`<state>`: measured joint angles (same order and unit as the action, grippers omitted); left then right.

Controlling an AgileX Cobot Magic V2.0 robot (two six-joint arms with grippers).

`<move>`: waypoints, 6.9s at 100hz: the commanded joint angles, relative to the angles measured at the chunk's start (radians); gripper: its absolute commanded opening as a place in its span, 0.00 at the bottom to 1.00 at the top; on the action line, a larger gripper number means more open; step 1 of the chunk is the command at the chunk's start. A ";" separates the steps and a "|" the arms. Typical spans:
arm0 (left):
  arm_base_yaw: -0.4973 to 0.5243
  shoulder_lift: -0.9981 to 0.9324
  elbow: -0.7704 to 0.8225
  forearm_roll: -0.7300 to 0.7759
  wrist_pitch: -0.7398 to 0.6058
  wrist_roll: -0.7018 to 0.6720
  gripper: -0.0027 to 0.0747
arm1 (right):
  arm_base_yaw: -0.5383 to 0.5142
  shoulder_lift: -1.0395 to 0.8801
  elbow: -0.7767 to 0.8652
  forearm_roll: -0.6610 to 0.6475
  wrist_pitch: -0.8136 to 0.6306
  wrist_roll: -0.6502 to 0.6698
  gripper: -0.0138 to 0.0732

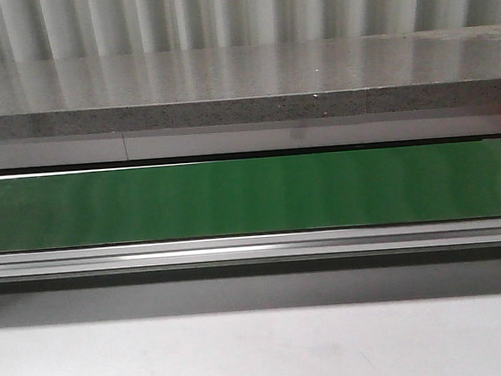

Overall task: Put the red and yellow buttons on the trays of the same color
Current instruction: 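Place the yellow button on the belt's near end and open the left gripper, then lower the left gripper onto another red button on the table and grasp, then carry the red button over the belt's near end with the left gripper, then lower the red button onto the belt's near end and open the left gripper, then lower the right gripper onto the yellow button at the belt end and grasp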

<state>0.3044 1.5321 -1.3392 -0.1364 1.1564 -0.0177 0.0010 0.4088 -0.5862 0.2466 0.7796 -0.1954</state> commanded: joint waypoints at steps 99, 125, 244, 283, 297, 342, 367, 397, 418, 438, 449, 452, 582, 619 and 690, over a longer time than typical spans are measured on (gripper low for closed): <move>0.085 0.186 0.097 0.046 -0.148 -0.075 0.65 | 0.001 0.007 -0.024 0.004 -0.062 -0.006 0.08; 0.085 0.186 0.097 0.051 -0.180 -0.080 0.65 | 0.001 0.007 -0.024 0.004 -0.062 -0.006 0.08; 0.085 0.245 0.063 0.063 -0.157 -0.105 0.17 | 0.001 0.007 -0.024 0.004 -0.062 -0.006 0.08; 0.059 0.037 0.063 0.065 -0.139 -0.056 0.16 | 0.001 0.007 -0.024 0.004 -0.062 -0.006 0.08; -0.004 -0.019 0.063 0.066 -0.137 -0.036 0.16 | 0.001 0.007 -0.024 0.004 -0.062 -0.006 0.08; -0.165 0.027 0.062 0.066 -0.131 -0.036 0.16 | 0.001 0.007 -0.024 0.004 -0.062 -0.006 0.08; -0.165 0.046 0.062 0.010 -0.135 0.010 0.46 | 0.001 0.007 -0.024 0.004 -0.062 -0.006 0.08; -0.189 0.013 0.045 -0.066 -0.193 0.058 0.70 | 0.001 0.007 -0.024 0.004 -0.062 -0.006 0.08; -0.285 -0.095 0.050 -0.072 -0.301 0.086 0.63 | 0.001 0.007 -0.024 0.004 -0.062 -0.006 0.08; -0.387 -0.217 0.127 -0.072 -0.405 0.101 0.12 | 0.001 0.007 -0.024 0.004 -0.062 -0.006 0.08; -0.434 -0.283 0.188 -0.072 -0.445 0.112 0.01 | 0.001 0.007 -0.024 0.004 -0.062 -0.006 0.08; -0.443 -0.301 0.206 -0.072 -0.461 0.112 0.01 | 0.001 0.007 -0.024 0.004 -0.062 -0.006 0.08; -0.468 -0.931 0.711 -0.066 -0.589 0.112 0.01 | 0.210 0.619 -0.416 0.006 0.083 -0.002 0.79; -0.468 -0.931 0.711 -0.066 -0.589 0.112 0.01 | 0.234 0.934 -0.626 0.061 0.197 -0.035 0.88; -0.468 -0.931 0.711 -0.066 -0.589 0.112 0.01 | 0.234 1.241 -0.735 0.061 0.054 -0.186 0.48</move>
<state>-0.1561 0.6012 -0.6003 -0.1911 0.6273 0.0915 0.2328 1.6834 -1.2875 0.2850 0.8689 -0.3666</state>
